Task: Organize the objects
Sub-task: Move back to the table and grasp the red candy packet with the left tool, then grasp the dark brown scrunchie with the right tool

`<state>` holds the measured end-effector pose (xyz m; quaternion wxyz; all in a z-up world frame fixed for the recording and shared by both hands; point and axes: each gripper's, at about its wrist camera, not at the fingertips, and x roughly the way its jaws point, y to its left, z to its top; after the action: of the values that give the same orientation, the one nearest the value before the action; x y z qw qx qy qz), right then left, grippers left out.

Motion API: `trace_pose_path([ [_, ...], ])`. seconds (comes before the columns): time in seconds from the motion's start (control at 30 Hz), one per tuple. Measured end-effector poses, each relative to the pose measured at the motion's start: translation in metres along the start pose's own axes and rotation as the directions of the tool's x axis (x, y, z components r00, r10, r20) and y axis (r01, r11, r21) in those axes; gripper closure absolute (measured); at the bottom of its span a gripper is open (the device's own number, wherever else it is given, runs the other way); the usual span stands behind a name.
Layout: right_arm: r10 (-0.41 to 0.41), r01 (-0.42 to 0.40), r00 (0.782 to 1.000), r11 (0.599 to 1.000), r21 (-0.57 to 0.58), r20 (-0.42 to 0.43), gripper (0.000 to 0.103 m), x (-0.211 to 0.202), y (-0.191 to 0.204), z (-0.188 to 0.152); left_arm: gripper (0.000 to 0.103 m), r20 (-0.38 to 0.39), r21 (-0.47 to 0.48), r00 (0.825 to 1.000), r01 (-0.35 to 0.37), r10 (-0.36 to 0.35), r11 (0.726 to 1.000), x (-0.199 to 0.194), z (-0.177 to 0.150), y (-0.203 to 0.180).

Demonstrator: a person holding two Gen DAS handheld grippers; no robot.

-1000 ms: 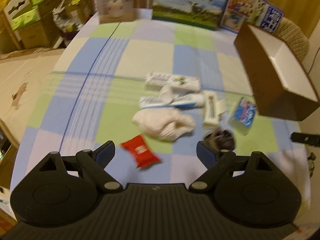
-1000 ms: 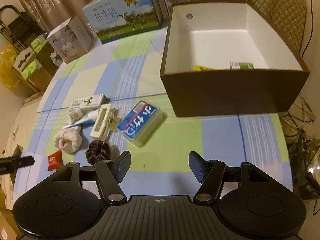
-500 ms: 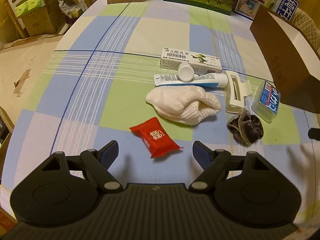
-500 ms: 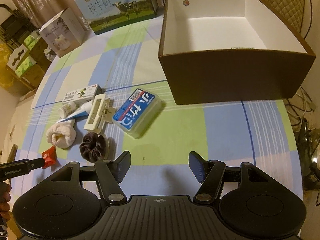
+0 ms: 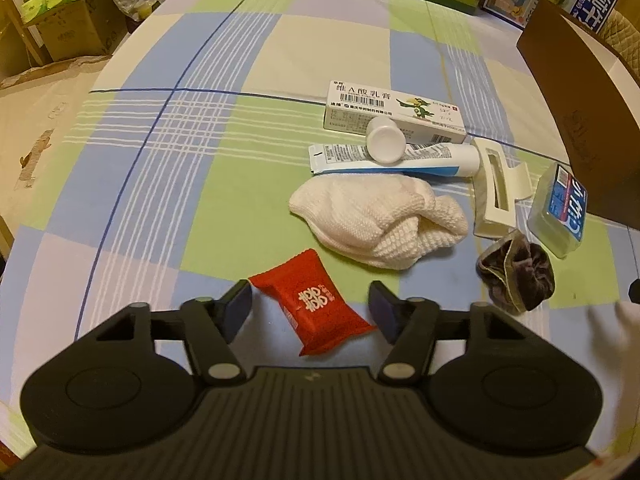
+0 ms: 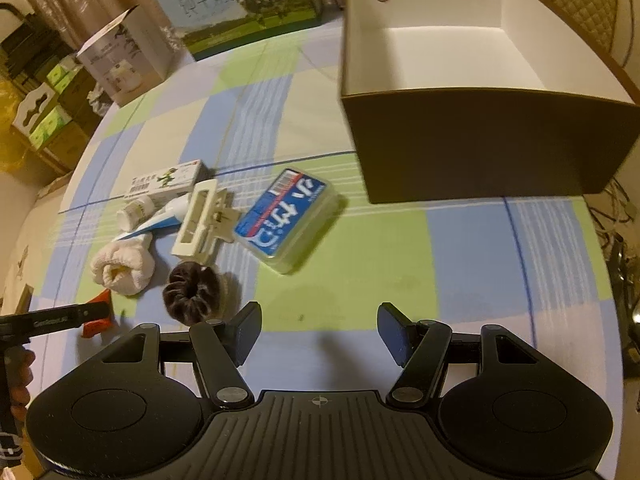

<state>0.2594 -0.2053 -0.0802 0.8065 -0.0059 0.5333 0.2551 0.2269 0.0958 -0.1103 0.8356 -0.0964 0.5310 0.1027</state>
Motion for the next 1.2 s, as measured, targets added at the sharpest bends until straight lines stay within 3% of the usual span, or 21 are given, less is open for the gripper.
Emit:
trace_pose_path([
  [0.13, 0.021, -0.021, 1.000, 0.999, -0.041, -0.003, 0.041, 0.005, 0.014, 0.002, 0.062, -0.016, -0.003, 1.000, 0.011, -0.011, 1.000, 0.005, 0.000, 0.004],
  [0.23, 0.042, -0.042, 0.999, 0.996, -0.081, -0.006, 0.041, 0.009, 0.026, 0.003, 0.066, -0.022, -0.006, 1.000, 0.018, -0.018, 1.000, 0.006, -0.001, 0.007],
  [0.3, 0.055, -0.056, 0.998, 0.993, -0.107, -0.007, 0.041, 0.012, 0.034, 0.003, 0.077, -0.022, -0.008, 0.999, 0.024, -0.024, 1.000, 0.006, 0.000, 0.009],
  [0.6, 0.140, -0.143, 0.990, 0.960, -0.241, -0.031, 0.041, 0.036, 0.072, 0.001, 0.082, -0.005, 0.000, 0.999, 0.033, -0.033, 0.999, -0.003, 0.000, 0.018],
  [0.97, 0.104, -0.116, 0.993, 0.945, -0.307, -0.056, 0.042, 0.081, 0.094, 0.000, 0.082, 0.020, 0.005, 1.000, 0.018, -0.018, 1.000, -0.017, 0.001, 0.026],
  [1.13, 0.119, -0.131, 0.991, 0.928, -0.348, -0.056, 0.077, 0.085, 0.095, -0.003, 0.082, 0.021, 0.002, 1.000, 0.019, -0.019, 1.000, -0.020, 0.000, 0.026],
  [1.2, 0.125, -0.135, 0.991, 0.919, -0.370, -0.053, 0.082, 0.081, 0.096, -0.004, 0.082, 0.022, 0.003, 1.000, 0.021, -0.021, 1.000, -0.021, 0.001, 0.025],
])
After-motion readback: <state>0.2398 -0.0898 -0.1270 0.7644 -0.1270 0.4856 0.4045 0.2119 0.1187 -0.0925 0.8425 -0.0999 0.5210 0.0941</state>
